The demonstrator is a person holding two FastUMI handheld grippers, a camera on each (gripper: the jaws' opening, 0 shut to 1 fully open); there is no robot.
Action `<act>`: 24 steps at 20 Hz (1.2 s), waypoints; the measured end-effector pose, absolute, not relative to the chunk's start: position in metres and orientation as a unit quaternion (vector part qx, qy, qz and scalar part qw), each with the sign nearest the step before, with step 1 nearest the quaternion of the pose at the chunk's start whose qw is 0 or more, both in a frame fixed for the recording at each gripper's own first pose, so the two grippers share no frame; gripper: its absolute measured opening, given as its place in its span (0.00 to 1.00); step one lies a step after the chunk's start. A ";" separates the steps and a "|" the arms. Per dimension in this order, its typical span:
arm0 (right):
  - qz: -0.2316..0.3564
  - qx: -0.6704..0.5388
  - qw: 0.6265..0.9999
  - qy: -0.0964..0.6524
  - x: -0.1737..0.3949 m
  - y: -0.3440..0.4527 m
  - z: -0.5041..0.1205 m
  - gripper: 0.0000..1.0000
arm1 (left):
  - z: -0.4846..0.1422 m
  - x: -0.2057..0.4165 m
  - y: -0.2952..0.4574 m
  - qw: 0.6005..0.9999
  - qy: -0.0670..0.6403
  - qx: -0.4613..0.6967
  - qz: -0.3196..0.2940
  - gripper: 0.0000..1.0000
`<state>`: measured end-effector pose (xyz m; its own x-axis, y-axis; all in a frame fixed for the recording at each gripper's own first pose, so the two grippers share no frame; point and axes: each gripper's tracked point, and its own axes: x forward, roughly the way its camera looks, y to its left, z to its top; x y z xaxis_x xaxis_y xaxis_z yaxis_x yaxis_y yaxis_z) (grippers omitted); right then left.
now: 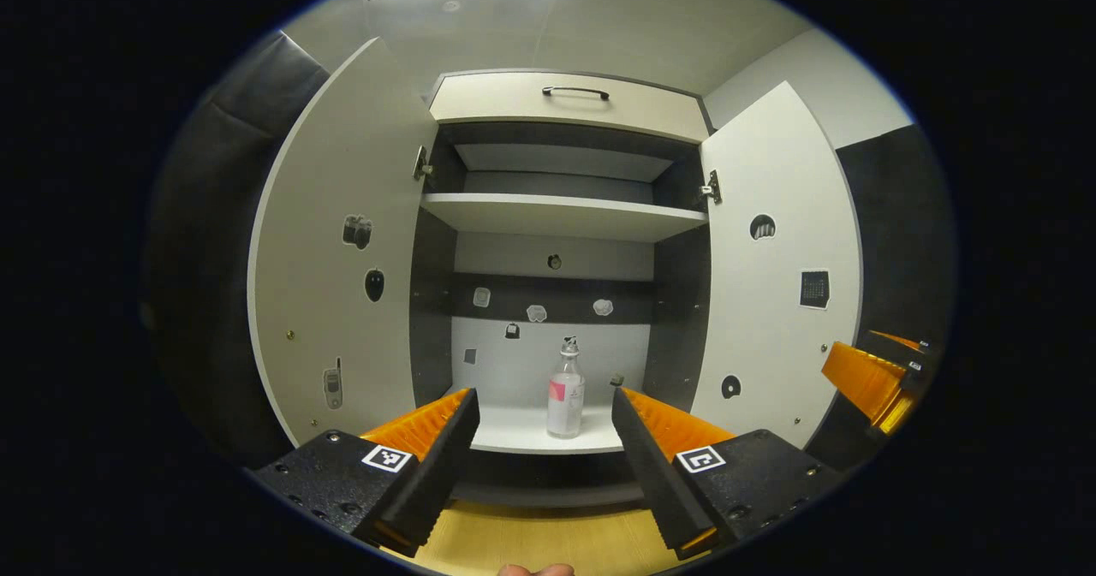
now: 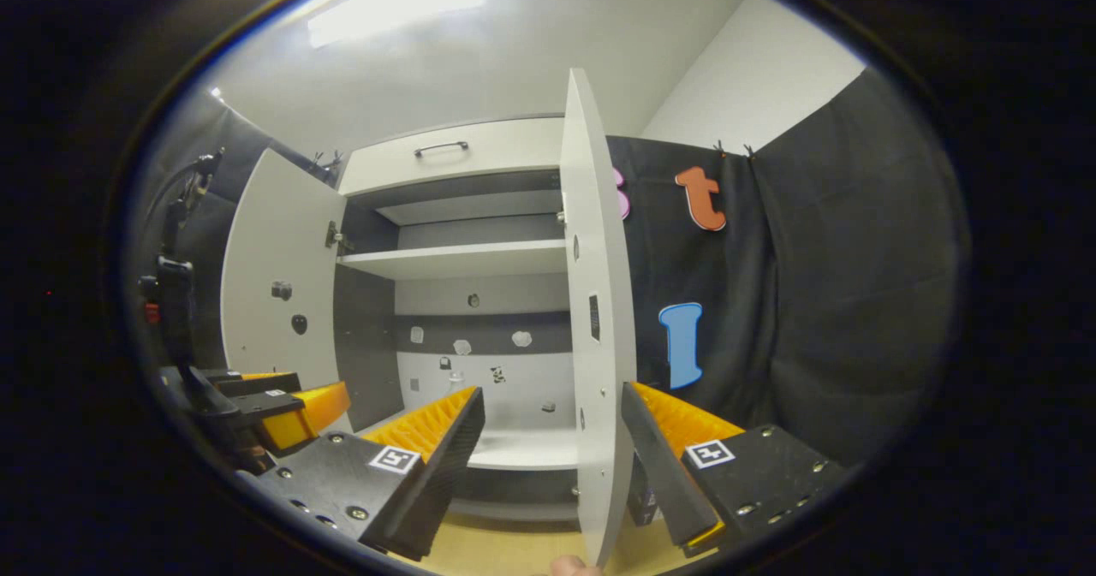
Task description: Grasp the bottle in the cabinet with the left hand and place it on the coaster, then close the right door with the right hand and the left door with the left hand.
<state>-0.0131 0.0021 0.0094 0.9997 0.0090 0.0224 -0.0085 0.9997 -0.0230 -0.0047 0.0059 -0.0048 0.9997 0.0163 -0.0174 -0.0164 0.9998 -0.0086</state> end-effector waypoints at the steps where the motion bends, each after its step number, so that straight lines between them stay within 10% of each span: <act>1: 0.002 -0.014 1.000 -0.013 -0.014 -0.001 0.010 0.97 | -0.007 0.000 0.007 1.000 0.009 -0.002 0.008 0.96; 24: -0.246 -0.100 0.964 -0.007 -0.084 -0.151 0.016 0.97 | -0.108 0.261 -0.018 0.992 0.104 0.025 -0.070 0.97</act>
<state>-0.0836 -0.1512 0.0156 0.8792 -0.4722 0.0633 0.4751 0.8595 -0.1886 0.2607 -0.0181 -0.1084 0.9686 -0.1327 -0.2103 0.1432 0.9891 0.0354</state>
